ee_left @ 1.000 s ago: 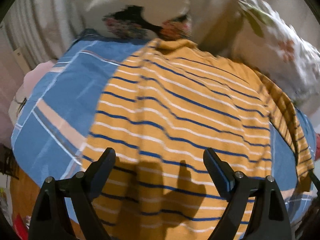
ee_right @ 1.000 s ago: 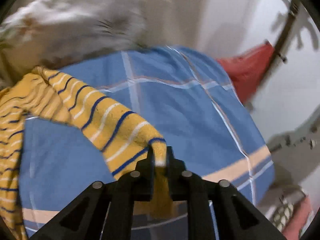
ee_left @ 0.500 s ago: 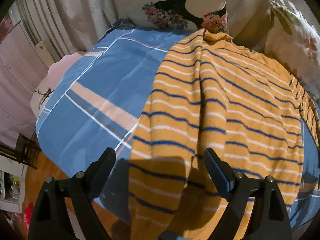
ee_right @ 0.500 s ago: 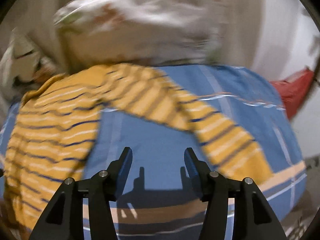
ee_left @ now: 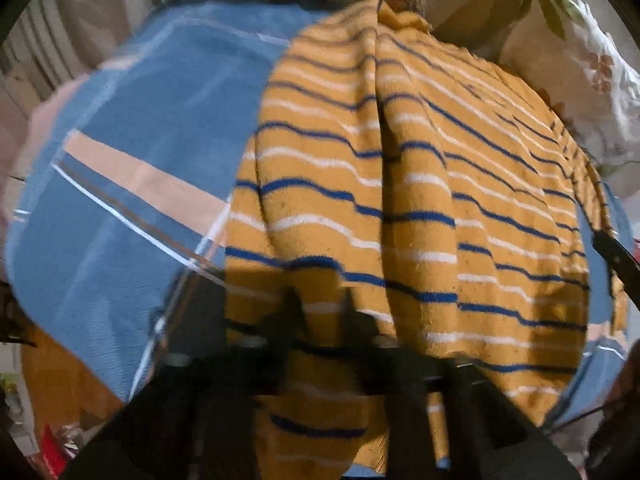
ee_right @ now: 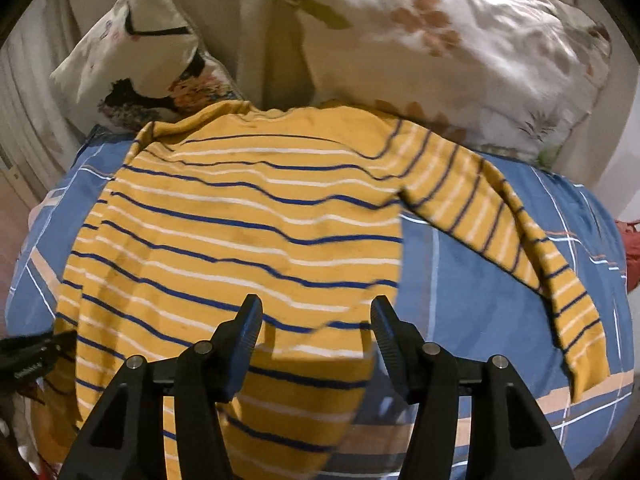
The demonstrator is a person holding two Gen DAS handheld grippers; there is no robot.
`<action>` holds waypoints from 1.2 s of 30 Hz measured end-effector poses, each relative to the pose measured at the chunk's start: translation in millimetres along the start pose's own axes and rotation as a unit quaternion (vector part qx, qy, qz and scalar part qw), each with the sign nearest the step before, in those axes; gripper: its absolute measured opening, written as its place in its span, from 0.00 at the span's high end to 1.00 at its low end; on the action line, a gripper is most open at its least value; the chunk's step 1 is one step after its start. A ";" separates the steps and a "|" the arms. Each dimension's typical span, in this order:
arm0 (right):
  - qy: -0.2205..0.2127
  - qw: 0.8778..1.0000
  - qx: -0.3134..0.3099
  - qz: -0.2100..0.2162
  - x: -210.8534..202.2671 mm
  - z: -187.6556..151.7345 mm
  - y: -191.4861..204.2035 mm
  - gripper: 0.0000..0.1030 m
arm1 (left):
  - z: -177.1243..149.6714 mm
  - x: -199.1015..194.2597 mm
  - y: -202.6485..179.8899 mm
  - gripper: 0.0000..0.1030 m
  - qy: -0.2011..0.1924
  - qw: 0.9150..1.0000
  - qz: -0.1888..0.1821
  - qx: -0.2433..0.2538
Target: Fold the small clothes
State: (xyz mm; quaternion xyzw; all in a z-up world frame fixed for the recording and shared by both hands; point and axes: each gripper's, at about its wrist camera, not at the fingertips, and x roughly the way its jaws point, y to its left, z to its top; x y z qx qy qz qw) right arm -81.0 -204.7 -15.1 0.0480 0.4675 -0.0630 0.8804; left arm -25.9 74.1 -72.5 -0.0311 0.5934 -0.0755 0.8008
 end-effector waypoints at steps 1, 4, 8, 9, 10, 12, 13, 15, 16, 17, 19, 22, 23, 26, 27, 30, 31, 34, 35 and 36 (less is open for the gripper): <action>0.000 1.000 0.000 0.000 0.6 1.5 4.3 0.41 | 1.7 -0.1 2.6 0.89 0.001 1.000 -0.007 0.002; 0.002 1.000 -0.002 0.000 1.8 3.0 17.8 0.41 | 6.0 -4.4 10.9 0.91 -0.003 1.000 -0.014 0.008; 0.013 1.000 0.001 0.003 9.4 4.9 31.7 0.41 | 11.4 -9.9 22.4 0.92 -0.006 1.000 -0.003 0.012; 0.015 1.000 0.001 0.006 11.2 5.6 36.5 0.41 | 12.8 -11.4 24.7 0.93 -0.007 1.000 0.000 0.014; 0.016 1.000 0.001 0.007 12.6 6.6 39.7 0.41 | 14.4 -13.8 26.6 0.93 -0.012 1.000 0.009 0.017; 0.018 1.000 -0.001 0.011 15.1 8.6 49.2 0.41 | 18.5 -19.1 33.1 0.93 -0.023 0.999 0.026 0.022; 0.019 1.000 -0.003 0.013 16.4 9.5 53.2 0.41 | 21.2 -21.1 38.1 0.93 -0.026 0.999 0.029 0.020; 0.021 1.000 -0.006 0.018 19.5 9.8 61.9 0.41 | 26.7 -21.8 48.5 0.93 -0.028 0.999 0.030 0.012; 0.022 1.000 -0.007 0.019 20.5 9.9 65.3 0.41 | 28.9 -22.4 53.4 0.93 -0.030 0.999 0.032 0.008; 0.022 1.000 -0.009 0.020 21.6 9.7 68.1 0.41 | 31.3 -22.9 58.6 0.93 -0.032 0.999 0.037 0.005; 0.023 0.999 -0.013 0.022 23.9 10.0 74.2 0.41 | 36.2 -22.1 66.0 0.93 -0.034 0.998 0.043 0.001; 0.026 0.999 -0.013 0.025 28.1 10.6 80.3 0.41 | 41.7 -22.7 80.5 0.93 -0.038 0.998 0.052 -0.010; 0.027 0.999 -0.013 0.025 29.4 11.0 81.9 0.41 | 43.2 -23.6 85.7 0.93 -0.041 0.997 0.057 -0.013; 0.031 0.999 -0.012 0.024 32.8 12.5 86.6 0.41 | 44.1 -26.8 97.4 0.93 -0.046 0.997 0.067 -0.018; 0.032 0.999 -0.013 0.024 33.4 12.9 88.4 0.41 | 44.6 -27.5 100.5 0.93 -0.047 0.996 0.068 -0.019; 0.035 0.999 -0.013 0.021 36.2 13.7 92.8 0.41 | 48.1 -29.0 105.8 0.93 -0.056 0.995 0.079 -0.015; 0.037 0.999 -0.014 0.020 36.8 13.9 94.4 0.41 | 49.9 -28.7 105.9 0.93 -0.057 0.995 0.081 -0.013; 0.040 0.999 -0.014 0.018 38.4 14.7 100.3 0.41 | 53.1 -28.9 108.3 0.93 -0.062 0.995 0.082 -0.005; 0.041 0.999 -0.013 0.017 38.7 15.0 102.8 0.41 | 54.4 -28.5 108.6 0.93 -0.063 0.995 0.080 -0.002; 0.042 0.999 -0.013 0.017 38.8 14.8 105.0 0.41 | 55.5 -27.8 108.7 0.93 -0.063 0.995 0.080 0.001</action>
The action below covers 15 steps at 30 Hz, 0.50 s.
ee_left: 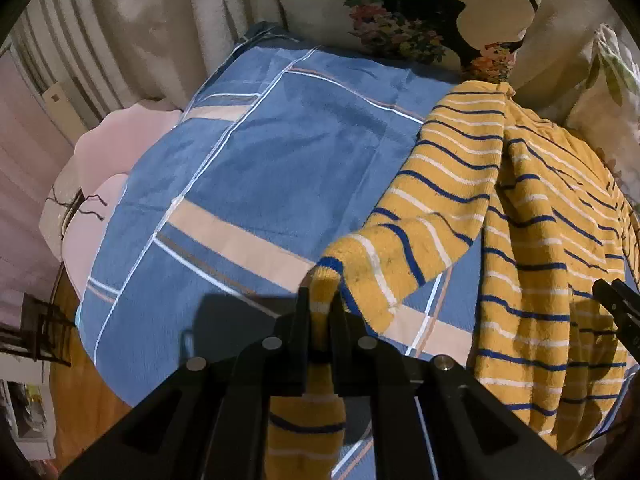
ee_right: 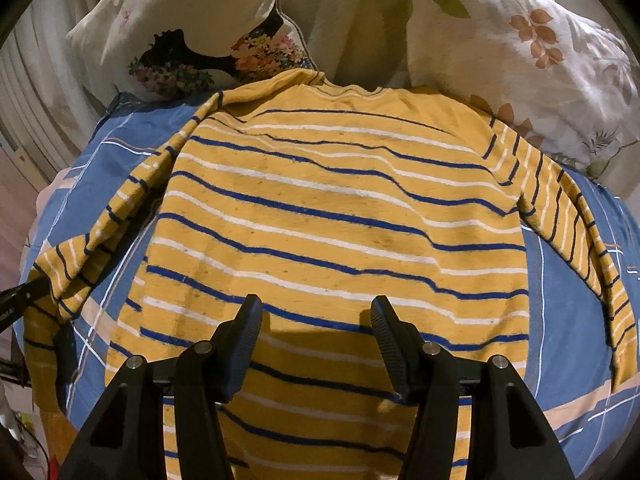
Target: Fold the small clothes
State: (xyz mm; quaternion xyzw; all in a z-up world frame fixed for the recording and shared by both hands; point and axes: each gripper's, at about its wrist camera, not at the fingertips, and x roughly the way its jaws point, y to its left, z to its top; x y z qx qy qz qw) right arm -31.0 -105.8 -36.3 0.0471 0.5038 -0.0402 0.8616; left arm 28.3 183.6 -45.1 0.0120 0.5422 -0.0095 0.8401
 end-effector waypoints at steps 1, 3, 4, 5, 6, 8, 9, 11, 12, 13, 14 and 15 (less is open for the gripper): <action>0.001 1.000 0.000 -0.001 -0.2 -0.4 1.7 0.41 | 1.7 1.0 -0.1 0.93 -0.001 1.000 -0.001 0.005; 0.001 1.000 -0.001 -0.004 -1.0 -0.8 5.6 0.41 | 4.4 2.8 -0.3 0.93 -0.001 1.000 -0.003 0.010; 0.001 1.000 -0.001 -0.007 -1.5 -1.2 6.9 0.41 | 6.3 3.8 -0.1 0.93 -0.001 1.000 -0.004 0.013; 0.001 1.000 0.000 -0.009 -1.8 -1.5 8.1 0.41 | 8.6 4.8 0.4 0.93 -0.001 1.000 -0.004 0.017; 0.001 1.000 0.001 -0.012 -2.5 -2.2 9.1 0.41 | 11.0 5.7 1.2 0.93 -0.002 1.000 -0.005 0.020; 0.002 1.000 0.007 -0.016 -2.9 -2.2 9.9 0.41 | 14.6 7.3 2.5 0.93 -0.005 1.000 0.000 0.024; 0.003 1.000 0.011 -0.017 -3.3 -1.7 10.3 0.41 | 16.0 7.7 3.0 0.93 -0.008 1.000 0.004 0.028; 0.002 1.000 0.015 -0.019 -3.6 -0.6 11.7 0.41 | 19.3 8.5 4.8 0.93 -0.016 0.999 0.020 0.036; 0.002 1.000 0.016 -0.019 -3.5 0.7 14.0 0.41 | 20.8 8.8 6.2 0.93 -0.020 0.999 0.027 0.038; 0.002 1.000 0.016 -0.019 -3.3 1.6 16.1 0.41 | 23.3 9.6 9.4 0.93 -0.024 0.998 0.034 0.040; 0.002 1.000 0.015 -0.019 -2.9 2.4 18.5 0.41 | 25.4 10.0 12.1 0.93 -0.026 0.998 0.036 0.040; 0.002 1.000 0.012 -0.019 -2.1 3.3 22.8 0.41 | 27.2 10.9 15.2 0.93 -0.027 0.998 0.039 0.039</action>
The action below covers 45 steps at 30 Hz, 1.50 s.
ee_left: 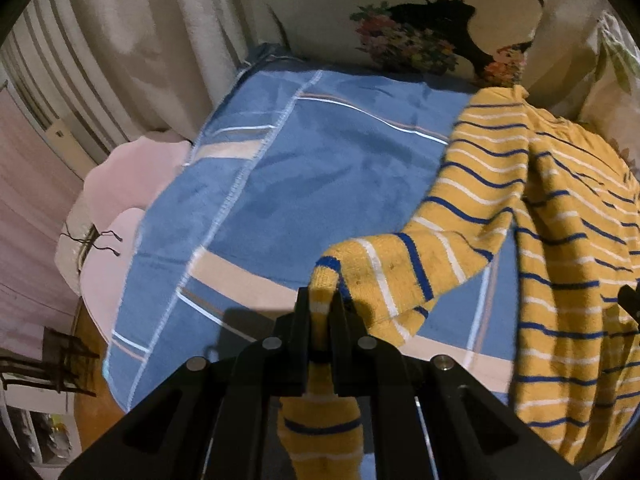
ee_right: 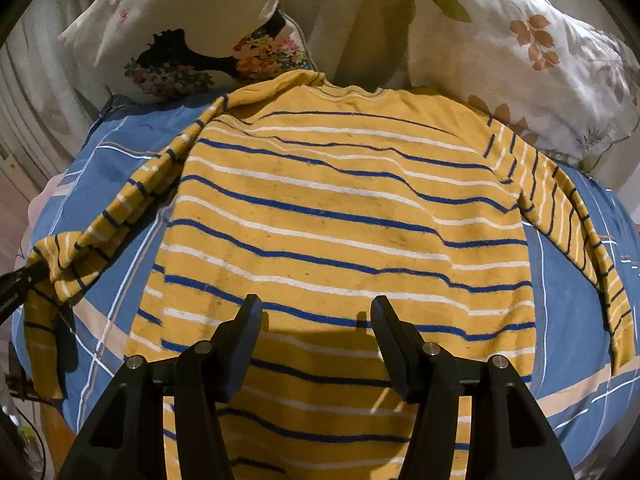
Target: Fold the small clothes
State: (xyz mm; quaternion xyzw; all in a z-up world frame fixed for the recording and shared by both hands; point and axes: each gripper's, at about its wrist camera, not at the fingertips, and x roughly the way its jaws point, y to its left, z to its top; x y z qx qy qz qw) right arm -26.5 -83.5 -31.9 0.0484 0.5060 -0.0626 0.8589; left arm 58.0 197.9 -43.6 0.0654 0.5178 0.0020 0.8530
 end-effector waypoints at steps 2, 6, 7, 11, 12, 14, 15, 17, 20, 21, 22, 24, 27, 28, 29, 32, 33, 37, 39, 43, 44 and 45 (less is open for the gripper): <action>0.001 1.000 -0.004 0.002 1.0 1.1 6.5 0.41 | 3.4 3.9 7.2 0.93 0.000 1.000 0.007 -0.005; 0.002 1.000 -0.018 0.006 5.1 4.7 21.0 0.41 | 6.5 14.4 17.0 0.92 0.003 1.000 0.021 -0.006; 0.003 1.000 -0.021 0.011 6.2 7.0 24.6 0.41 | 7.0 16.4 18.8 0.92 0.004 1.000 0.023 -0.007; -0.002 0.999 -0.032 0.035 10.1 23.0 38.6 0.41 | 7.5 18.8 22.3 0.92 0.005 1.000 0.021 -0.012; -0.002 0.998 -0.032 0.045 12.2 28.8 41.6 0.41 | 7.4 18.6 21.8 0.92 0.005 1.000 0.020 -0.013; -0.001 0.998 -0.034 0.058 18.7 39.0 49.5 0.41 | 6.7 17.4 20.8 0.92 0.005 1.000 0.017 -0.014; 0.000 0.997 -0.037 0.068 25.4 46.8 55.1 0.41 | 6.5 17.1 20.9 0.92 0.005 1.000 0.017 -0.015; 0.000 0.996 -0.043 0.077 37.4 58.7 64.9 0.41 | 6.6 15.5 20.1 0.92 0.006 1.000 0.012 -0.017; 0.012 0.994 -0.050 0.094 65.9 81.7 85.1 0.41 | 6.2 12.7 17.1 0.92 0.006 1.000 0.011 -0.015; 0.024 0.993 -0.051 0.100 79.3 91.2 94.1 0.40 | 5.6 12.0 16.1 0.92 0.006 1.000 0.013 -0.013; 0.032 0.993 -0.050 0.102 88.6 97.7 100.2 0.37 | 5.0 11.5 15.3 0.92 0.007 1.000 0.014 -0.011; 0.043 0.993 -0.049 0.096 109.1 112.3 114.6 0.28 | 3.8 10.8 15.5 0.92 0.010 1.000 0.015 -0.010; 0.029 0.995 -0.058 0.077 122.3 129.7 130.8 0.17 | 0.9 7.3 17.6 0.91 0.013 1.000 0.016 -0.014; 0.028 0.995 -0.064 0.069 124.3 133.8 135.7 0.17 | -0.4 6.3 18.1 0.91 0.013 1.000 0.017 -0.014; 0.027 0.995 -0.069 0.062 125.3 136.9 139.8 0.17 | -2.1 5.8 19.1 0.91 0.015 1.000 0.019 -0.014; 0.026 0.996 -0.068 0.059 124.2 144.2 145.4 0.17 | -4.1 6.2 21.2 0.90 0.018 0.999 0.021 -0.017; 0.029 0.996 -0.065 0.062 123.6 145.2 143.4 0.17 | -3.8 6.8 22.1 0.90 0.018 0.999 0.022 -0.018; 0.034 0.994 -0.052 0.091 109.6 145.1 127.5 0.17 | -1.7 8.0 24.6 0.90 0.020 0.999 0.019 -0.030; 0.031 0.993 -0.051 0.101 96.8 140.6 118.1 0.17 | 0.0 6.9 23.6 0.90 0.018 0.999 0.019 -0.031; 0.023 0.993 -0.049 0.104 72.0 123.3 92.4 0.17 | 3.8 -2.2 16.9 0.89 0.001 0.999 0.034 -0.024; 0.020 0.993 -0.044 0.107 66.7 117.8 83.7 0.17 | 4.3 -6.4 15.5 0.89 -0.005 0.999 0.037 -0.026; 0.018 0.993 -0.035 0.113 57.3 108.8 69.8 0.17 | 4.6 -10.5 14.3 0.87 -0.010 0.999 0.039 -0.027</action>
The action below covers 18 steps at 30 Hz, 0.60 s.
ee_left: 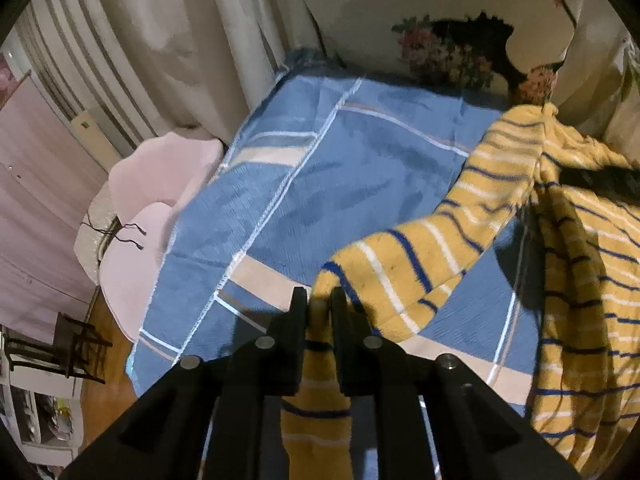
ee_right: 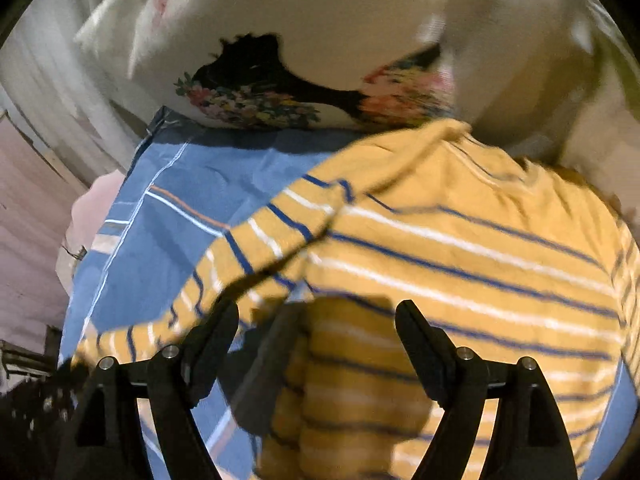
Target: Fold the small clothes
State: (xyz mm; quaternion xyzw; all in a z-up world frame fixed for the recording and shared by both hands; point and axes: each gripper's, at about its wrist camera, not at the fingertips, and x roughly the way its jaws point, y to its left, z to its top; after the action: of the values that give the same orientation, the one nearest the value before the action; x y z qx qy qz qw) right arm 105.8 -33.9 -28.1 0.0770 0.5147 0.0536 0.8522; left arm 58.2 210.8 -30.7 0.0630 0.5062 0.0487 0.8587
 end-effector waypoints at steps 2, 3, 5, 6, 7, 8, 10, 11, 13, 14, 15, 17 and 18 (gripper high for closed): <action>-0.003 1.000 0.012 0.007 -14.3 -15.1 -15.2 0.17 | -0.5 -9.5 -2.6 0.82 -0.012 1.000 0.006 -0.001; -0.008 1.000 0.020 0.008 -24.1 -26.5 -25.6 0.17 | -1.4 -14.1 -4.4 0.78 -0.016 1.000 0.009 -0.002; -0.015 0.999 0.032 0.007 -37.6 -43.9 -43.3 0.17 | -5.1 -25.2 -9.3 0.75 -0.026 1.000 0.015 -0.003; -0.017 0.999 0.038 0.005 -42.9 -52.4 -51.5 0.17 | -7.0 -29.9 -11.6 0.75 -0.029 0.999 0.016 -0.002; -0.019 0.999 0.045 0.004 -49.0 -61.2 -60.4 0.17 | -9.8 -35.7 -15.4 0.75 -0.032 0.999 0.017 -0.001; -0.021 0.998 0.054 0.005 -56.5 -71.4 -70.8 0.17 | -13.8 -42.9 -20.7 0.75 -0.035 0.999 0.016 0.002; -0.025 0.997 0.078 0.004 -70.0 -92.8 -95.0 0.17 | -20.6 -54.5 -30.6 0.74 -0.041 0.999 0.015 0.007; -0.026 0.996 0.086 0.002 -76.8 -102.1 -105.2 0.17 | -25.3 -61.0 -37.8 0.72 -0.044 0.999 0.014 0.011; -0.028 0.994 0.103 -0.010 -89.9 -124.6 -129.4 0.17 | -33.9 -70.9 -50.6 0.69 -0.048 0.999 0.009 0.016; -0.028 0.994 0.109 -0.016 -94.3 -133.6 -139.2 0.17 | -39.0 -74.9 -57.5 0.67 -0.049 0.999 0.006 0.019; -0.029 0.993 0.114 -0.025 -99.7 -144.3 -150.7 0.17 | -44.4 -78.1 -66.1 0.67 -0.048 0.999 0.003 0.024; -0.029 0.991 0.125 -0.043 -111.9 -168.6 -174.9 0.17 | -54.5 -81.8 -80.3 0.67 -0.044 0.999 -0.009 0.030; -0.029 0.990 0.132 -0.047 -117.3 -179.1 -184.9 0.17 | -58.7 -82.5 -85.5 0.67 -0.041 0.999 -0.016 0.031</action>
State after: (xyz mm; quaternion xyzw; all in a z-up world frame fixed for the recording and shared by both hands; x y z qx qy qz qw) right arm -105.0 -222.0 -42.7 0.1656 0.4958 -0.0572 0.8506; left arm -31.3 117.7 -1.1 0.0832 0.4724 0.0164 0.8773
